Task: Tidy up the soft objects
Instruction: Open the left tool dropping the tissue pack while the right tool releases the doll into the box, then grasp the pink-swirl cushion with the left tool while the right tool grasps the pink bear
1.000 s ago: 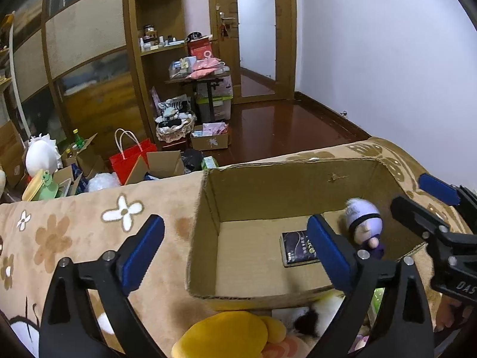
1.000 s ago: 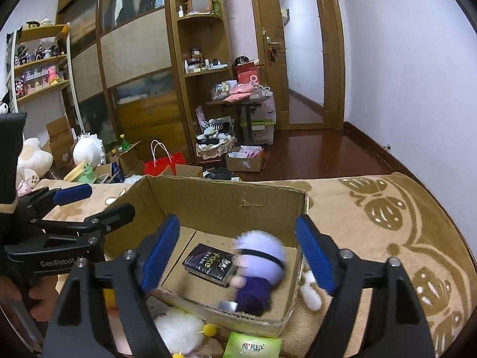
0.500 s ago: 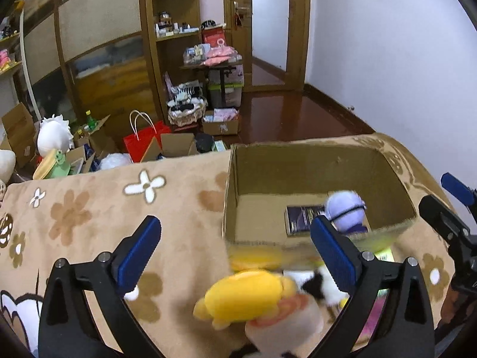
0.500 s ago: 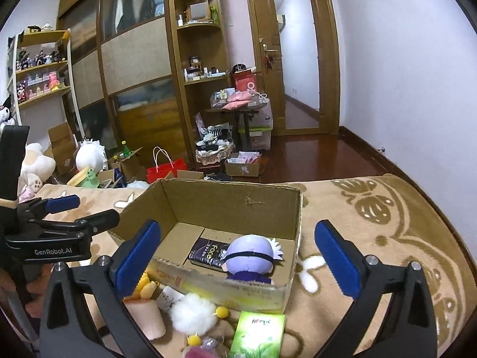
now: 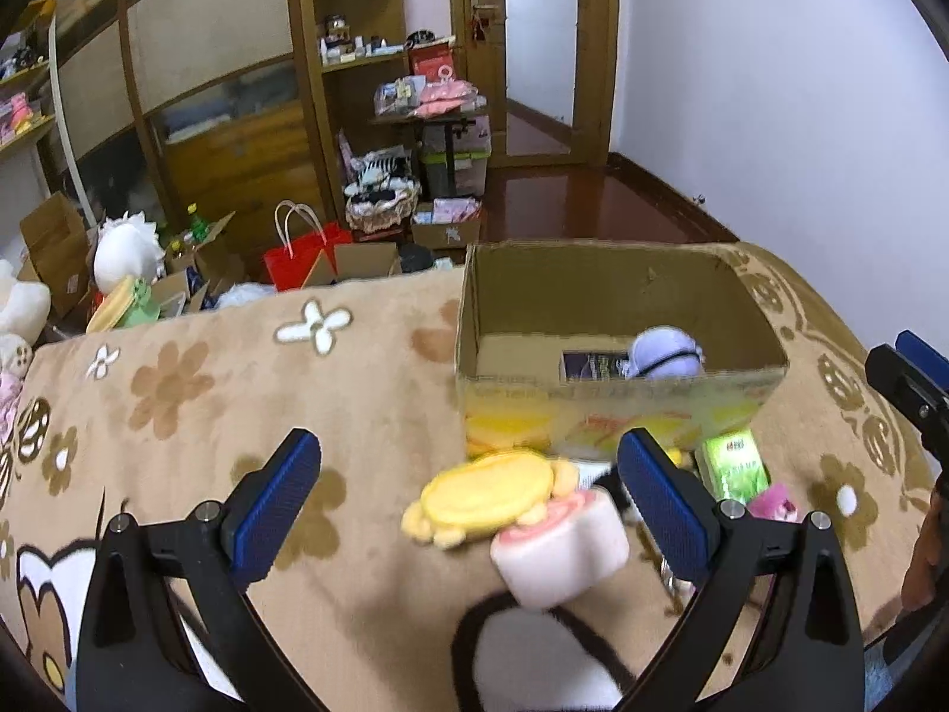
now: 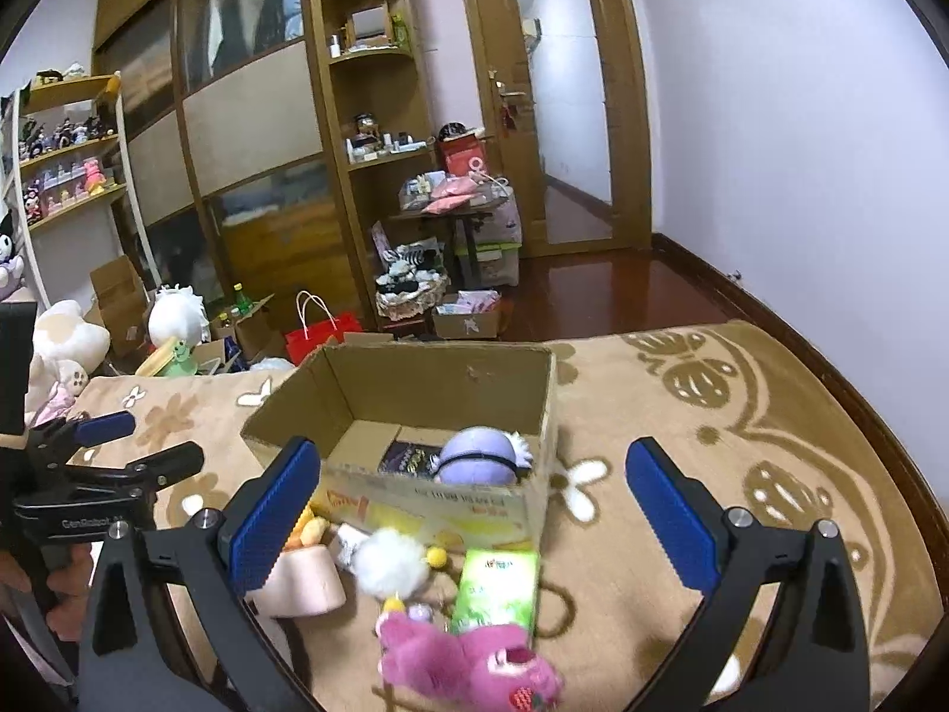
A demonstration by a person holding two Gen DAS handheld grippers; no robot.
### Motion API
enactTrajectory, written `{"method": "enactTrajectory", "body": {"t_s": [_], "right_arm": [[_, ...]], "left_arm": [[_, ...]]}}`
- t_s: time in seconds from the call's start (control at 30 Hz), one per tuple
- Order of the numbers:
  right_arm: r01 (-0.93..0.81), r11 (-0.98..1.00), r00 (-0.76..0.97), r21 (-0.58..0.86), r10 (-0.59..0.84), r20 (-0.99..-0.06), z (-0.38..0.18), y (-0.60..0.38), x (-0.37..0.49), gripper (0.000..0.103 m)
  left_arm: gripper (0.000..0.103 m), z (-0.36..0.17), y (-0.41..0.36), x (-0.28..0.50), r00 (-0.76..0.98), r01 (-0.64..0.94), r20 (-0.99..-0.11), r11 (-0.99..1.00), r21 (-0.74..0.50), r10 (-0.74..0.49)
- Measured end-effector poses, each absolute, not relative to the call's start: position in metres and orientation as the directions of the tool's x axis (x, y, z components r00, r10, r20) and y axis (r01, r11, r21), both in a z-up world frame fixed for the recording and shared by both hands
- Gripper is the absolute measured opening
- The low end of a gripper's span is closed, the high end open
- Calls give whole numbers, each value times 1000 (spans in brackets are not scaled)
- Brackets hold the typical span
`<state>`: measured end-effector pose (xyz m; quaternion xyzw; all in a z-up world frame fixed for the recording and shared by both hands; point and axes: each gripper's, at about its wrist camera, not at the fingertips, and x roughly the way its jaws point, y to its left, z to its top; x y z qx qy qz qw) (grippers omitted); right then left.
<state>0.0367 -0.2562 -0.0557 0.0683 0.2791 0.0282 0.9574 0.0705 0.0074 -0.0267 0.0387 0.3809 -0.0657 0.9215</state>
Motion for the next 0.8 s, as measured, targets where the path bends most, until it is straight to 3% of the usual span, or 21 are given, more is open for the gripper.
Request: {"method": "enactTrajectory", "body": {"t_s": [0.8], "right_arm": [[14, 989, 706, 148, 95, -702, -118, -243, 35, 103]], "left_arm": [[100, -73, 10, 95, 527, 138, -845, 990, -24, -94]]}}
